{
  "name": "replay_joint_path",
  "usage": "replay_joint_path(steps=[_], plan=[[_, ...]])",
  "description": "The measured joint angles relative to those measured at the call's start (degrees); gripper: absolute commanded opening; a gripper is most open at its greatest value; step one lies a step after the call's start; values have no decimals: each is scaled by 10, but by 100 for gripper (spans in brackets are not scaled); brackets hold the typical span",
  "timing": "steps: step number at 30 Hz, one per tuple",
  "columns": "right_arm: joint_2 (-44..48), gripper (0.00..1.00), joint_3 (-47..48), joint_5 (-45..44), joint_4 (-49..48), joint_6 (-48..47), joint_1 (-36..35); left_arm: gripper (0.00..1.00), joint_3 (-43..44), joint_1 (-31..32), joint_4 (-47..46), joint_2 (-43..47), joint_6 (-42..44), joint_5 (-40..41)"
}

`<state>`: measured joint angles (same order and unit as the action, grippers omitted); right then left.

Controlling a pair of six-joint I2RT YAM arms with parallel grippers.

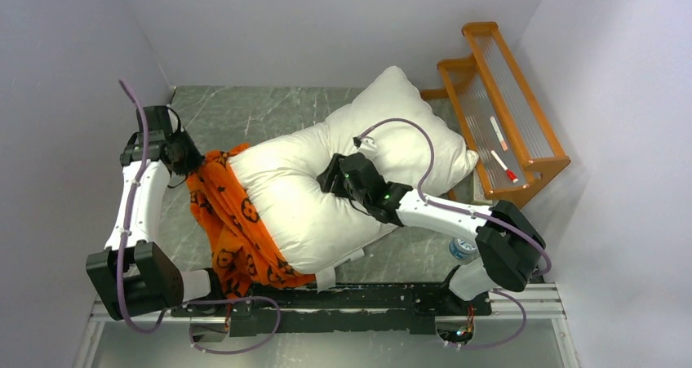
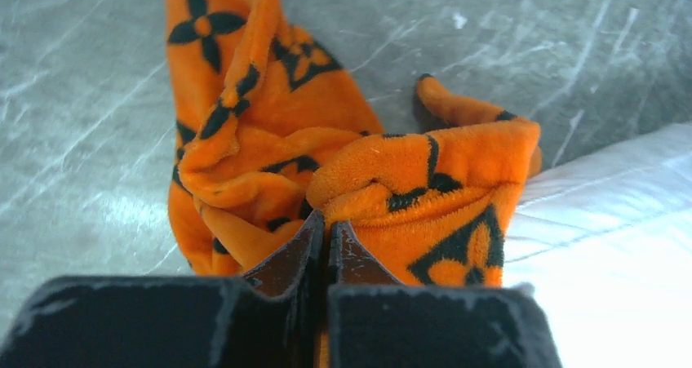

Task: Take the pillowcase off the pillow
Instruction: Remove the pillow from the pillowcase.

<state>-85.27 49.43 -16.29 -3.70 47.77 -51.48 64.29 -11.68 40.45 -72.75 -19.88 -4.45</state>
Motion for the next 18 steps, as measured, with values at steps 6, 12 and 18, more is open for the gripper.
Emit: replay_joint_path(steps=[6,12,18], plan=[[-1,57,20,4,25,0,0,14,-21,-36,8,0,-30,-3],[3,58,38,8,55,-2,0,71,-47,-52,-11,33,-21,-26],[4,60,72,15,108,-18,0,73,-83,-55,-13,134,-29,-88]])
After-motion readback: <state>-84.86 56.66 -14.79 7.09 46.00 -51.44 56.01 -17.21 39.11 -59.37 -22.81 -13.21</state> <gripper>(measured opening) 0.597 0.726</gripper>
